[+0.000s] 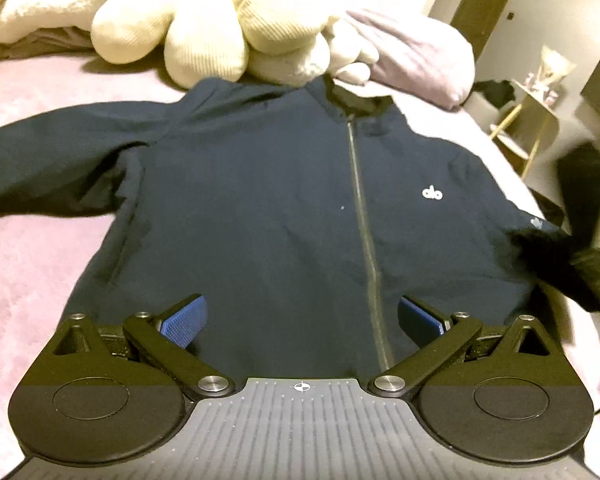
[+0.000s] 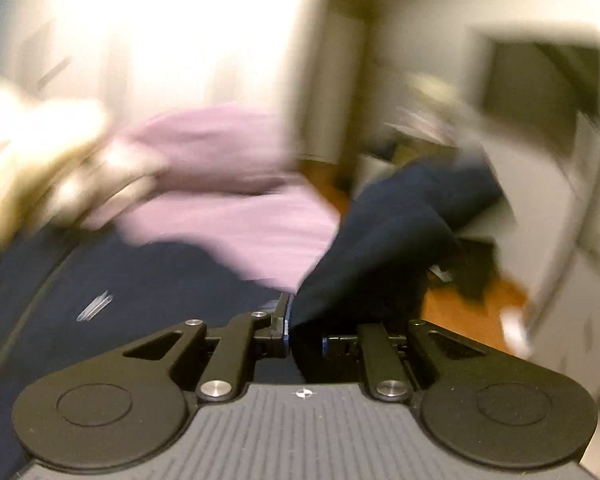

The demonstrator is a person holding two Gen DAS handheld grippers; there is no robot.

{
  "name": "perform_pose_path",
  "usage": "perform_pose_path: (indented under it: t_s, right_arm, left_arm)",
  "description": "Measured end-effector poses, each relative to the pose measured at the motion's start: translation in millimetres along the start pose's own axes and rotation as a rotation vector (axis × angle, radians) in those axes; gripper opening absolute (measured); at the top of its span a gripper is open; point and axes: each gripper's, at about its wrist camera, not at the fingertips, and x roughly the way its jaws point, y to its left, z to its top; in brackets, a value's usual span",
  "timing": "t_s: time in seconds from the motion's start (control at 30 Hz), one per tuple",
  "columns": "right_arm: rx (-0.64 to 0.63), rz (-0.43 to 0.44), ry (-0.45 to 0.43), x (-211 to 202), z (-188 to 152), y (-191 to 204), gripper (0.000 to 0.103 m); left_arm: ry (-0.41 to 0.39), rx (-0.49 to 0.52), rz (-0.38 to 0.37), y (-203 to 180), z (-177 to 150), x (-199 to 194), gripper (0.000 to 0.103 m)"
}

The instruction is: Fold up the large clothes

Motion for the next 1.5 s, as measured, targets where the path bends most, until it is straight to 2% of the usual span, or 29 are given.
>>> perform_pose_path:
  t_s: [0.07,0.17,0.23,0.27,0.37,0.4,0.47,0.5,0.53,0.63,0.7,0.77,0.83,0.9,0.97,1.1,1.17,1.23,1.5]
  right_arm:
    - [-0.204,0.06,0.015,7.2,-9.6,67.8,0.013]
    - [-0.407,0.084,0.065,31.6,-37.8,136.4,0.013]
    - [-0.472,0.06,0.163,57.0,-56.0,158.0,0.019]
    - [-0.511,0.047,0.179,67.5,-65.6,162.5,0.019]
    - [-0.608,0.022,0.147,69.5,-68.9,178.3,0.019]
    - [-0.605,0.033,0.15,68.6,-66.2,173.9,0.023]
    - [-0.519,0.083,0.151,54.4,-53.3,159.4,0.053]
    - [-0.447,0.113,0.138,47.6,-47.8,148.2,0.081]
    - [-0.346,0.171,0.122,36.7,-40.4,127.5,0.086]
    - [-0.023,0.276,0.12,9.8,-33.3,75.5,0.086]
    - [0.244,0.353,0.148,3.6,-40.9,33.5,0.084]
    - [0.465,0.425,0.189,-0.1,-61.5,1.3,0.07]
    - [0.644,0.48,0.221,-3.7,-85.1,-25.0,0.055]
    - [0.739,0.513,0.242,-0.4,-105.1,-39.0,0.054]
    - [0.81,0.528,0.255,1.0,-122.5,-46.9,0.052]
    - [0.928,0.538,0.272,5.6,-144.5,-58.9,0.052]
    - [0.958,0.542,0.274,3.9,-152.0,-58.1,0.052]
    - [0.968,0.535,0.281,3.1,-156.0,-57.9,0.052]
    - [0.954,0.518,0.282,2.2,-145.7,-57.3,0.052]
  left_arm:
    - [0.008,0.017,0.001,2.3,0.5,-2.0,0.103]
    - [0.011,0.032,-0.004,5.3,4.2,-0.9,0.103]
    - [0.017,0.019,-0.025,7.1,8.3,3.2,0.103]
    - [0.022,0.009,-0.041,6.7,10.5,6.3,0.103]
    - [0.033,-0.016,-0.114,-2.3,18.0,17.9,0.103]
    - [0.033,-0.02,-0.141,-8.2,21.9,23.2,0.103]
    - [0.032,-0.017,-0.18,-20.2,28.5,33.7,0.103]
    - [0.033,-0.019,-0.2,-28.2,33.3,41.4,0.103]
    - [0.037,-0.022,-0.217,-34.4,37.2,48.9,0.103]
    - [0.094,-0.05,-0.293,-53.7,47.6,82.6,0.103]
    - [0.159,-0.094,-0.332,-63.9,51.9,109.7,0.103]
    - [0.214,-0.129,-0.352,-70.2,54.4,132.6,0.103]
    - [0.228,-0.151,-0.348,-74.6,56.3,148.8,0.103]
    - [0.253,-0.181,-0.355,-77.5,57.3,164.0,0.1]
    - [0.278,-0.208,-0.382,-80.1,55.1,173.6,0.087]
    - [0.317,-0.182,-0.361,-90.0,51.4,193.4,0.072]
    - [0.318,-0.183,-0.347,-92.2,52.4,196.1,0.052]
    - [0.32,-0.2,-0.35,-91.9,54.1,197.3,0.043]
    - [0.261,-0.164,-0.338,-85.0,62.9,171.6,0.035]
